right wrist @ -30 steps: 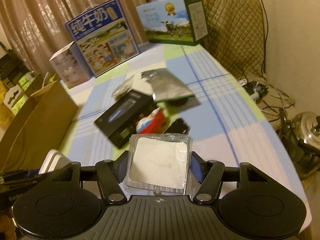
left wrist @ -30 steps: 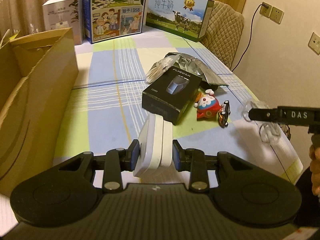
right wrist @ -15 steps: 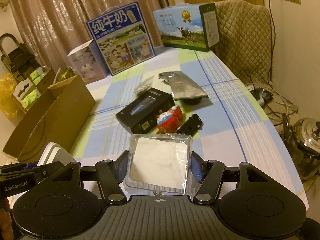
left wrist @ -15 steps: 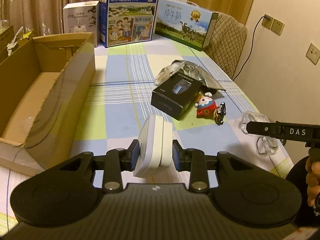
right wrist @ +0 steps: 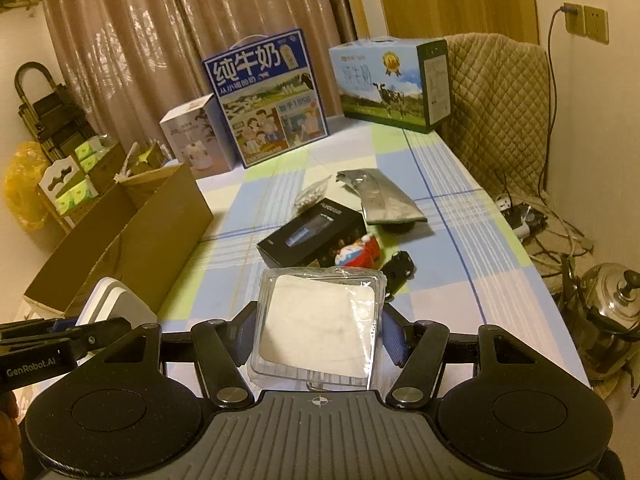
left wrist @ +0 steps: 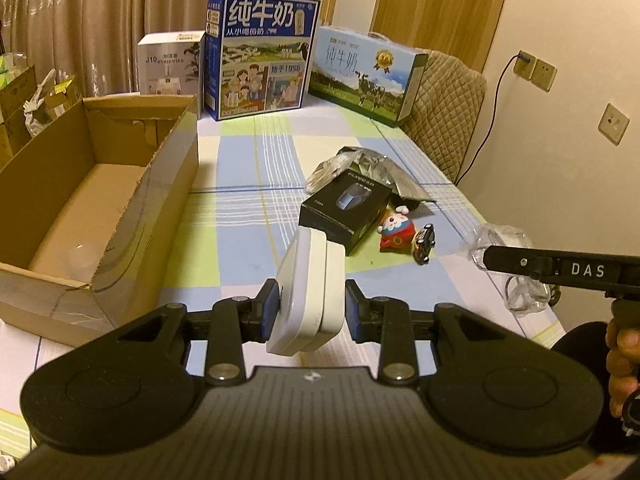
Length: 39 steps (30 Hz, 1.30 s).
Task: Organize objects
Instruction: 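Carry the adapter with the left tool while the right tool carries the package to the box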
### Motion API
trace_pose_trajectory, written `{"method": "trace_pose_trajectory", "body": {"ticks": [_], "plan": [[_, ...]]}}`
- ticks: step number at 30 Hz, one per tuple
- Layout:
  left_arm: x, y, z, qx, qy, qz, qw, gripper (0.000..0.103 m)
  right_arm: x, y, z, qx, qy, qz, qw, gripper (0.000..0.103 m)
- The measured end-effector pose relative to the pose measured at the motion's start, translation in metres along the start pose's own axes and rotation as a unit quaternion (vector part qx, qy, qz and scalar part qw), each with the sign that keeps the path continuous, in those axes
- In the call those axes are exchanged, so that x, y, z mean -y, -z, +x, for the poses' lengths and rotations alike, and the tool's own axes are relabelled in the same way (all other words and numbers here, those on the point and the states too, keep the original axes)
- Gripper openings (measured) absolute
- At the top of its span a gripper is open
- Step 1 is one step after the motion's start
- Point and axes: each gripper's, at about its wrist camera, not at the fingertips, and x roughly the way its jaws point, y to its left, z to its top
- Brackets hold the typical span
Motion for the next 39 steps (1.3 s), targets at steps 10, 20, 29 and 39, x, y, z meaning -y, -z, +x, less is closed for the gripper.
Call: {"method": "trace_pose_trajectory", "body": {"ticks": [10, 20, 29, 39], "plan": [[0.0, -0.003, -0.02, 0.021, 0.002, -0.004, 0.9998, 0.029, -0.016, -0.003, -0.01, 0.01, -0.005, -0.016, 1.0, 0.059], [-0.006, -0.005, -0.033, 0.031, -0.001, -0.006, 0.9995, 0.029, -0.031, -0.003, -0.009, 0.008, -0.015, -0.029, 0.999, 0.059], [-0.018, -0.007, -0.041, 0.037, -0.008, -0.014, 0.9992, 0.029, -0.046, -0.005, -0.002, 0.004, -0.024, -0.042, 0.999, 0.059], [-0.037, -0.013, -0.048, 0.046, -0.017, -0.022, 0.9986, 0.029, -0.077, -0.016, 0.017, 0.001, -0.048, -0.069, 0.996, 0.059]]}}
